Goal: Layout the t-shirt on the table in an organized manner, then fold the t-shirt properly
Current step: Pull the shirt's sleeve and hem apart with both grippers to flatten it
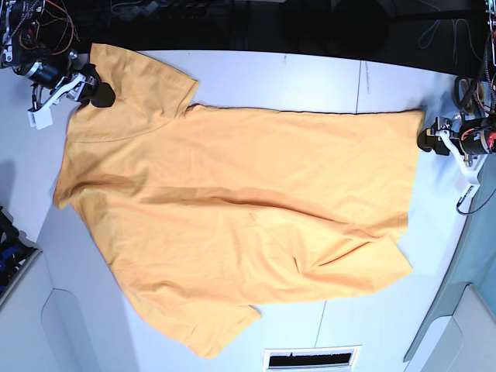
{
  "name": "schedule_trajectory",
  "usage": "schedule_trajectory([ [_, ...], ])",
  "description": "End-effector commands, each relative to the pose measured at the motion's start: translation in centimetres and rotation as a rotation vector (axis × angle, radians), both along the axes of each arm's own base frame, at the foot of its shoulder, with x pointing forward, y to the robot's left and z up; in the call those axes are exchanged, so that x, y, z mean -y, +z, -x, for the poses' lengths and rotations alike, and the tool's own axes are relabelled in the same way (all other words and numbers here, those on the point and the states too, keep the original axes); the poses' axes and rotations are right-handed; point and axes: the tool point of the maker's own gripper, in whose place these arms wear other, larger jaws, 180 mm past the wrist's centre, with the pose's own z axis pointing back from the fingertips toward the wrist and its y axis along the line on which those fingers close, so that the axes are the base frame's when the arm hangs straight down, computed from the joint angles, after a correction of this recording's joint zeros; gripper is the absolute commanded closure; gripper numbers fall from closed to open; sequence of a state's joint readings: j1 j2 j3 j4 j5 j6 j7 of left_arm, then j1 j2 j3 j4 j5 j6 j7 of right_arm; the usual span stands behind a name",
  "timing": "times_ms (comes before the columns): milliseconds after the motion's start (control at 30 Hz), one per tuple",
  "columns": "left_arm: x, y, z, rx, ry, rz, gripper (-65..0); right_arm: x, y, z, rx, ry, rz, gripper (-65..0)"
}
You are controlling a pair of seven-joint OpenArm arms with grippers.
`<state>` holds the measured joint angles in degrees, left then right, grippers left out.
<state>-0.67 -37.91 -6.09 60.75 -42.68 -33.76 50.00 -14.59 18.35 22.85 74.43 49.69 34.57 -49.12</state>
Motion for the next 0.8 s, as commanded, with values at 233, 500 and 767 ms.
schedule_trajectory([
  [233, 0.8, 0.6, 0.9, -0.006, -0.067, 0.059, -33.1, -0.1, -0.7, 1.2, -0.056, 0.033, 0.027, -26.7],
  [500, 2.0, 0.6, 1.7, -0.036, -0.075, 0.131, -33.1, -0.1, -0.7, 1.3, -0.058, 0.035, 0.027, -11.6],
  [767, 3.9, -0.2, 1.7, -0.033, -0.076, 0.173, -14.9, -0.2, -0.6, 1.2, -0.055, 0.032, 0.021, 0.0],
])
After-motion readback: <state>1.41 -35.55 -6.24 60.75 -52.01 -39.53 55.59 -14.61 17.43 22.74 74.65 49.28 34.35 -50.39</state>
